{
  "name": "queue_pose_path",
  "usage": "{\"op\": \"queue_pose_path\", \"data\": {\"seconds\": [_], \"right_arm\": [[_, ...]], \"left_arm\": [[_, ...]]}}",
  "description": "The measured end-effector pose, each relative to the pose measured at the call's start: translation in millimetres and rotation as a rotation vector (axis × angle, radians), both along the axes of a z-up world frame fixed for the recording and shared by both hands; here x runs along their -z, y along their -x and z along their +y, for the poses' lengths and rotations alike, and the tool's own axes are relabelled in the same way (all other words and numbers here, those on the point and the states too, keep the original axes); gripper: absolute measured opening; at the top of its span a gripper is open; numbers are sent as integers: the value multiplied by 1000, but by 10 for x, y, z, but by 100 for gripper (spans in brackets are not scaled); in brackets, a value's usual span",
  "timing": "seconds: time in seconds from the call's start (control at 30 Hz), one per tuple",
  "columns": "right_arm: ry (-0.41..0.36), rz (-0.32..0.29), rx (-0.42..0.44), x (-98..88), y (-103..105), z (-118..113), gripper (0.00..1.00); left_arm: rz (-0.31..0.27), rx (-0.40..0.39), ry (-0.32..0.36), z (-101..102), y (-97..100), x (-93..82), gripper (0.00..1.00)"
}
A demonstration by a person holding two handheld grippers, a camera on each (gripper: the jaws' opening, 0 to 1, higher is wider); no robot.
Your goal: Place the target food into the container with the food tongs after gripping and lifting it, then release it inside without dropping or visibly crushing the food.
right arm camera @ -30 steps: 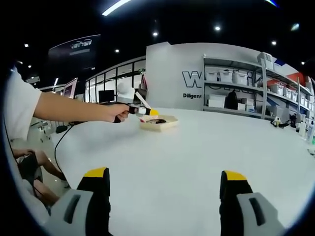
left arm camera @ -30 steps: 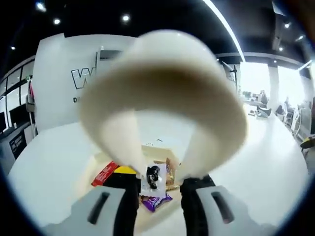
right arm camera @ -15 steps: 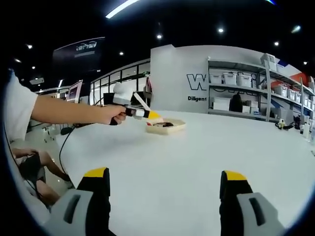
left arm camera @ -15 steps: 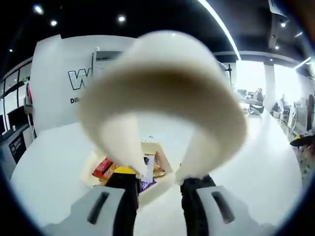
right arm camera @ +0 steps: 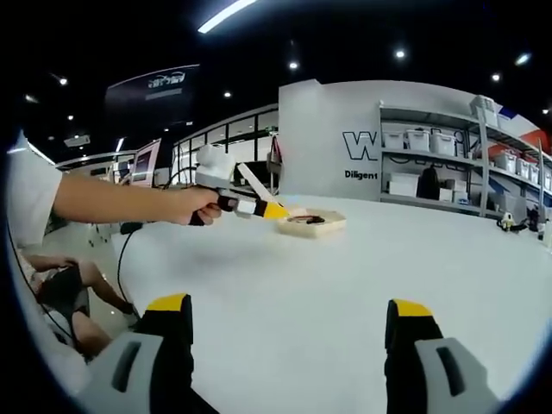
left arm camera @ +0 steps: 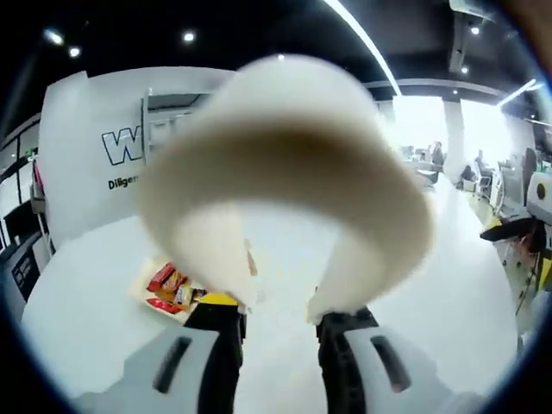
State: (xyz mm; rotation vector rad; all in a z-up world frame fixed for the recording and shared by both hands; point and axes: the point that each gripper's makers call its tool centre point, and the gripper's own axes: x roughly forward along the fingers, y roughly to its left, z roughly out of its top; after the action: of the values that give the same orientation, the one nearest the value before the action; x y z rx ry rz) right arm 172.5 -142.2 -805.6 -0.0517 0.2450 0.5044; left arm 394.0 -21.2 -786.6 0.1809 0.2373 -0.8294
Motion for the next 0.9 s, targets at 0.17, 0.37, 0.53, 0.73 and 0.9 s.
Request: {"op": "queue_pose_path", "data": {"seconds": [0.17, 0.37, 0.53, 0.73, 0.9], "right_arm": [[1, -2, -21, 20, 33, 85, 92], [11, -7, -45, 21, 31, 191, 92], [18, -18, -61, -2, -3, 244, 94], [21, -28, -75, -42, -24, 301, 95], [26, -23, -105, -48, -39, 375, 95]], "left_arm": [[10, 14, 20, -22, 186, -9, 30], [21, 21, 56, 7, 248, -91, 31], [34, 7, 64, 58, 350, -73, 31], [24, 8, 88, 104, 524, -128, 30], [41, 18, 90, 156, 637, -147, 30]]}}
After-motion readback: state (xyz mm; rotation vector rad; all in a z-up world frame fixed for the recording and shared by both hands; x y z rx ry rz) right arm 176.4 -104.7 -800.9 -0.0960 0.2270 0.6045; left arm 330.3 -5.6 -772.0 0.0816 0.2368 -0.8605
